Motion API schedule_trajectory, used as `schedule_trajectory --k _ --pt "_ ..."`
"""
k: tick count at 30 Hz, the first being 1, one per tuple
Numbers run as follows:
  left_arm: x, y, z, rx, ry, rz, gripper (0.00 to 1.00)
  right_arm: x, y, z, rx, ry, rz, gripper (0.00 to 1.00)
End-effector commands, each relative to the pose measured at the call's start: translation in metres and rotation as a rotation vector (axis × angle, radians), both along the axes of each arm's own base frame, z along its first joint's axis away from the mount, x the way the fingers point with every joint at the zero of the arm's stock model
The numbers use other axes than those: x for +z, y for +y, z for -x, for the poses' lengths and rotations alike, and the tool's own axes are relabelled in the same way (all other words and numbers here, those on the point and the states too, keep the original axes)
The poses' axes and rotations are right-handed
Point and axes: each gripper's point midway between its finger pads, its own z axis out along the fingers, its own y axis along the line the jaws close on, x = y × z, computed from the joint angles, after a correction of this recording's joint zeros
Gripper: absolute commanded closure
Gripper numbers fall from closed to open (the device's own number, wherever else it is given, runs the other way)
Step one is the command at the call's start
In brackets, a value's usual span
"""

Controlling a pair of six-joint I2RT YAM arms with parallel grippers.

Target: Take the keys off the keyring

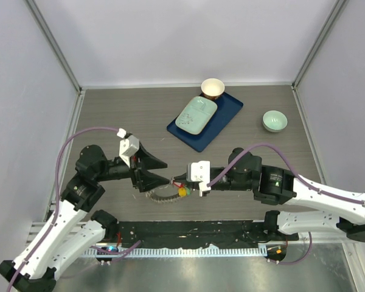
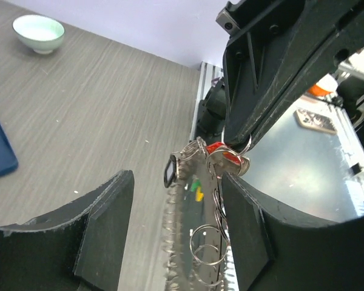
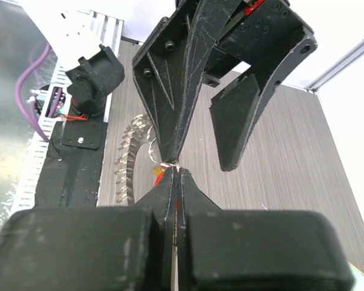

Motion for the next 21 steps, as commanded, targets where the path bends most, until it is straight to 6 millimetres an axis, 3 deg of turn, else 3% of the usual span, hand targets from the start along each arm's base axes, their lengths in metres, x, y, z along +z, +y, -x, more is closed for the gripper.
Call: schedule_trajectory --k 1,10,21 --pt "0.014 0.004 0.007 -0.049 -0.192 -0.027 0.36 0.047 -0.001 0.023 0.116 -0.010 -0.155 0.99" --pt "0.031 0.007 0.034 -0.193 -0.298 -0.008 0.34 0.052 0.000 0.041 0.216 0.009 -0.146 0.99" --pt "0.030 0.008 0.039 -0.203 -0.263 0.000 0.37 0.056 0.006 0.045 0.244 0.029 -0.162 0.99"
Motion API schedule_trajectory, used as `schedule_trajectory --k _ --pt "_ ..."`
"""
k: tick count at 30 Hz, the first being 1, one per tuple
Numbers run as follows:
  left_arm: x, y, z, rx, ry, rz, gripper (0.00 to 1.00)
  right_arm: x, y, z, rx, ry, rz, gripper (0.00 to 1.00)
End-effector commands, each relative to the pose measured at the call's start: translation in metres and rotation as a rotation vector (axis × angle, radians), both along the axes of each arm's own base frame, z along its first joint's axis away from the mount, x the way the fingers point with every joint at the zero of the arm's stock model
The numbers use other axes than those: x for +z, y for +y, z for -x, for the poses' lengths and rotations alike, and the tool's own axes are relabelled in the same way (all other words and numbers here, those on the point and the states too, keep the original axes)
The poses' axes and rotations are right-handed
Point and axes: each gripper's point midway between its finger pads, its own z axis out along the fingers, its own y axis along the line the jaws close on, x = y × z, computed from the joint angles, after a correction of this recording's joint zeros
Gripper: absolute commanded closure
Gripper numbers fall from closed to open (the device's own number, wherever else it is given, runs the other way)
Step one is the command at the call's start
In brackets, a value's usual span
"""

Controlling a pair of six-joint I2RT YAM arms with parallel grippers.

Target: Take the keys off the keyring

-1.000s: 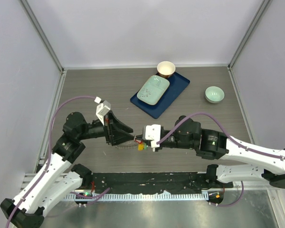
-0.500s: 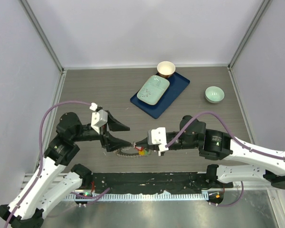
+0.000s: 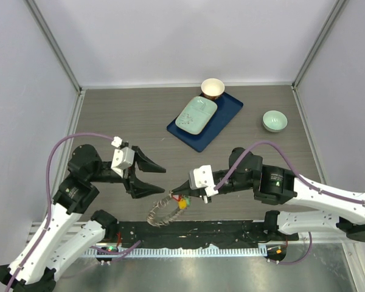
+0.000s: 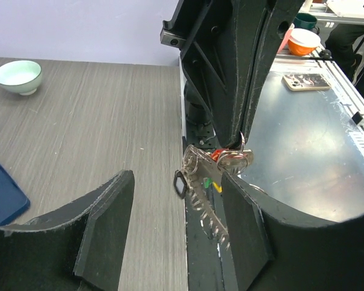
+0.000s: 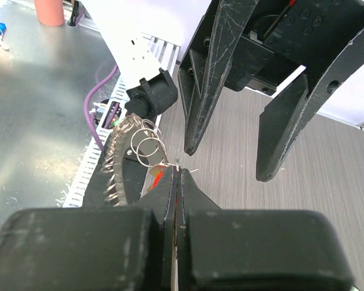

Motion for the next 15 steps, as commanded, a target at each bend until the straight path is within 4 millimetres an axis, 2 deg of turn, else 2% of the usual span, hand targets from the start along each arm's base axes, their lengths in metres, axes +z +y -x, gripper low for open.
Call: schedule_trajectory --k 1,9,15 --pt "0.010 0.001 0.009 -0.032 -0.017 0.019 0.37 0.050 0.003 0.004 0.021 -0.023 -0.144 0.99" --pt "0.003 -0.001 0.012 -0.055 0.101 0.001 0.44 0.051 0.008 0.002 0.015 -0.019 -0.145 0.99" --pt "0.001 -0.001 0.012 -0.047 0.080 0.023 0.46 0.049 0.011 0.001 0.018 -0.018 -0.142 0.99"
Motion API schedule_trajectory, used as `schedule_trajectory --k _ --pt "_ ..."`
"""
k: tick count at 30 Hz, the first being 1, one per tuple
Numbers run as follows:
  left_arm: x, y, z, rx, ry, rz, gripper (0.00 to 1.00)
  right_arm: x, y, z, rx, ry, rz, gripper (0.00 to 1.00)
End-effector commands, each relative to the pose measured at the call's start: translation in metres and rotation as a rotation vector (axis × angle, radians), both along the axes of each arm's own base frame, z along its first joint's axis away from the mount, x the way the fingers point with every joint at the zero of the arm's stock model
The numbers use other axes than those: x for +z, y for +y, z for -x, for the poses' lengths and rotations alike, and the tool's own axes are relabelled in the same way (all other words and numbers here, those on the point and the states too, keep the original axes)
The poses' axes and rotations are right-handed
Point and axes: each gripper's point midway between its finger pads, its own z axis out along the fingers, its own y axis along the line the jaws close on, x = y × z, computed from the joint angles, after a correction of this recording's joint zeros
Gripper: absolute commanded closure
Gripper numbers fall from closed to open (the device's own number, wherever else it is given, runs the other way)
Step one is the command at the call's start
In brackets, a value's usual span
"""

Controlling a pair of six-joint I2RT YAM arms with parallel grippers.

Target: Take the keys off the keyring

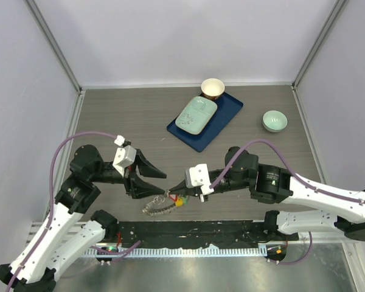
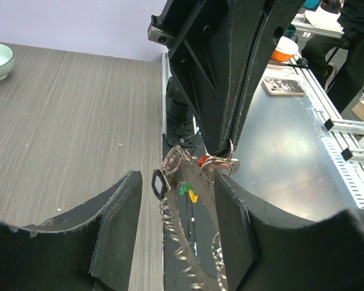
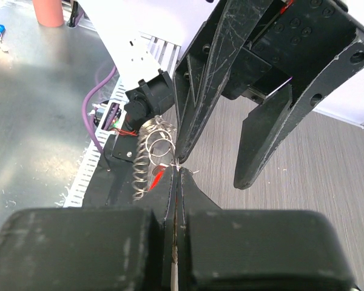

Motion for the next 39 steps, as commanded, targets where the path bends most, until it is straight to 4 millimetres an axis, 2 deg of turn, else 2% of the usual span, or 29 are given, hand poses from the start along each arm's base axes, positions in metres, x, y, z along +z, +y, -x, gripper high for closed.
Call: schedule_trajectory --k 1,9,21,28,34,39 --pt "0.004 0.000 0.003 -0.013 -0.009 0.030 0.46 0.051 0.004 0.002 0.011 -0.031 -0.150 0.99" --pt "0.006 -0.002 0.004 -0.034 -0.002 0.032 0.48 0.052 0.008 0.001 0.012 -0.025 -0.148 0.99" --pt "-0.007 0.001 0.014 -0.057 0.033 0.025 0.47 0.051 0.010 -0.002 0.003 -0.027 -0.144 0.99" --pt "-0.007 -0.001 0.010 -0.057 0.046 0.025 0.49 0.048 0.014 0.001 0.021 -0.021 -0.138 0.99" --pt "-0.005 -0.002 0.008 -0.048 0.041 0.031 0.57 0.045 0.015 0.002 0.030 -0.011 -0.131 0.99" --pt "-0.003 -0.002 0.010 -0.065 0.040 0.035 0.72 0.045 0.016 0.002 0.030 -0.011 -0.131 0.99"
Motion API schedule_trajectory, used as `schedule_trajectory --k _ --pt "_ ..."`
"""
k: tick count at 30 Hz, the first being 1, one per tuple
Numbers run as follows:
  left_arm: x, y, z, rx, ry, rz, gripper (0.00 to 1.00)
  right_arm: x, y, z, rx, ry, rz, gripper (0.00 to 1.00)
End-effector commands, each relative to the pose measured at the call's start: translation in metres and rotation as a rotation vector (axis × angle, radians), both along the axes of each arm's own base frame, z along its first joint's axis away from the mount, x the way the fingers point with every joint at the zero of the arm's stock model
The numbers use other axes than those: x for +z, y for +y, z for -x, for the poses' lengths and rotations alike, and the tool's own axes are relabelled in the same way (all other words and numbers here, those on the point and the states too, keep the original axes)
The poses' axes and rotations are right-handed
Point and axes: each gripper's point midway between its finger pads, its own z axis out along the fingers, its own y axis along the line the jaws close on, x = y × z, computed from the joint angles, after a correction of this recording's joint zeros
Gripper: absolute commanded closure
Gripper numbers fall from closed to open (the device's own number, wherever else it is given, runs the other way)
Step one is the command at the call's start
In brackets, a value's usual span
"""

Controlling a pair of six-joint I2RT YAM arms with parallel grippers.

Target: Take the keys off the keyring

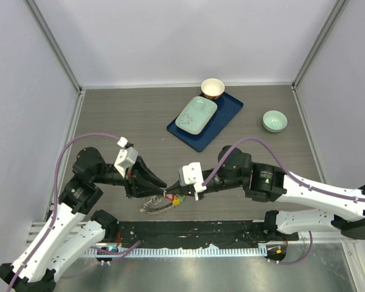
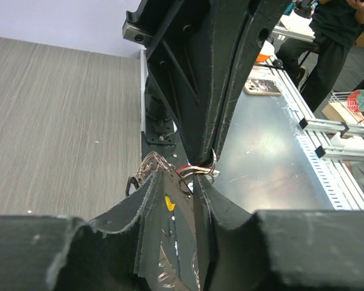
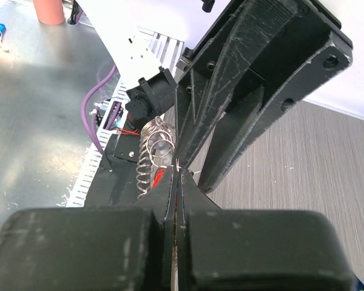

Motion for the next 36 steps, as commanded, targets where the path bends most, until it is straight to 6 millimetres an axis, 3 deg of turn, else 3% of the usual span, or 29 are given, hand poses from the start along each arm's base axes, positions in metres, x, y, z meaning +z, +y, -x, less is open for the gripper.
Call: schedule_trajectory --k 1,4,9,14,24,36 --pt "0.010 -0.001 0.001 -0.019 -0.036 0.030 0.81 0.049 0.005 0.003 0.022 -0.033 -0.151 0.99" --pt "0.010 -0.002 0.001 -0.019 -0.037 0.033 1.00 0.047 0.007 0.002 0.017 -0.030 -0.145 0.99" --pt "0.016 -0.002 -0.006 0.039 -0.054 0.062 1.00 0.042 0.006 -0.003 -0.014 -0.026 -0.128 0.99" --pt "0.021 -0.005 -0.017 0.105 0.049 0.066 1.00 0.032 0.001 -0.009 -0.057 -0.003 -0.087 0.99" --pt "0.011 0.001 -0.046 0.345 0.209 0.067 1.00 0.014 -0.006 -0.022 -0.148 0.001 -0.037 0.99" --pt "0.007 -0.002 -0.055 0.384 0.330 0.055 1.00 -0.001 -0.003 -0.026 -0.162 0.002 -0.007 0.99"
